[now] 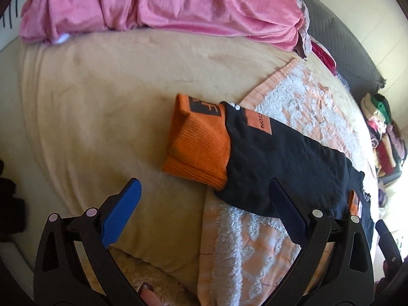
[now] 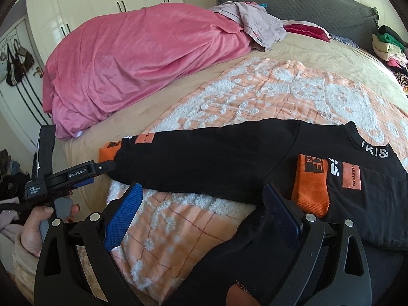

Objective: Fold small clothes
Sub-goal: 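Close the left tool on the other orange cuff and lift it, then fold the held sleeve across the body with the left tool and release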

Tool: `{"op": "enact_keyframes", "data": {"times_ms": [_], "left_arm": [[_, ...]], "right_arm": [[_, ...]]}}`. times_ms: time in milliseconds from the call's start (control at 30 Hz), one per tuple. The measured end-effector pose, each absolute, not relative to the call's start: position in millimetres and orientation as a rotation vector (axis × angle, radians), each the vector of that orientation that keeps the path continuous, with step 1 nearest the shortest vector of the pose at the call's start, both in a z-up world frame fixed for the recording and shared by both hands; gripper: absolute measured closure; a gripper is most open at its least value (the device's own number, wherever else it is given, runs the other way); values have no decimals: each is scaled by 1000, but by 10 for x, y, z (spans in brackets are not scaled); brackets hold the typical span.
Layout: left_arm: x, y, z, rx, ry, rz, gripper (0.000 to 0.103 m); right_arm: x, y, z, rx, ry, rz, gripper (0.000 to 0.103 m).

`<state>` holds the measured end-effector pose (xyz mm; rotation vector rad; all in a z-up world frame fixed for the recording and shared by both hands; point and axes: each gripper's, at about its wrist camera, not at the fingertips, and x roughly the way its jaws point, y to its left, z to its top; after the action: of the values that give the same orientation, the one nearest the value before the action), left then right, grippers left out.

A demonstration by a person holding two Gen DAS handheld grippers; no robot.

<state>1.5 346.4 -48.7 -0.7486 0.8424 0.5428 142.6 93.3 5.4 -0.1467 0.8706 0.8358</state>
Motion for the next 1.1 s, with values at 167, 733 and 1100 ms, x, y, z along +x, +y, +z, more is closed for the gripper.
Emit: {"op": "enact_keyframes", "data": {"times_ms": [167, 733, 1100], "left_arm": [[95, 3452, -518, -752, 810, 538, 28], [283, 3404, -161, -707, 673, 533, 94], [482, 2918, 418, -611, 590, 382, 95]], "right_arm": [[1479, 877, 13, -132, 882, 815, 9], [1690, 398, -61, -13, 903, 708, 9], [1758, -59, -4, 85, 887, 638, 9]]}}
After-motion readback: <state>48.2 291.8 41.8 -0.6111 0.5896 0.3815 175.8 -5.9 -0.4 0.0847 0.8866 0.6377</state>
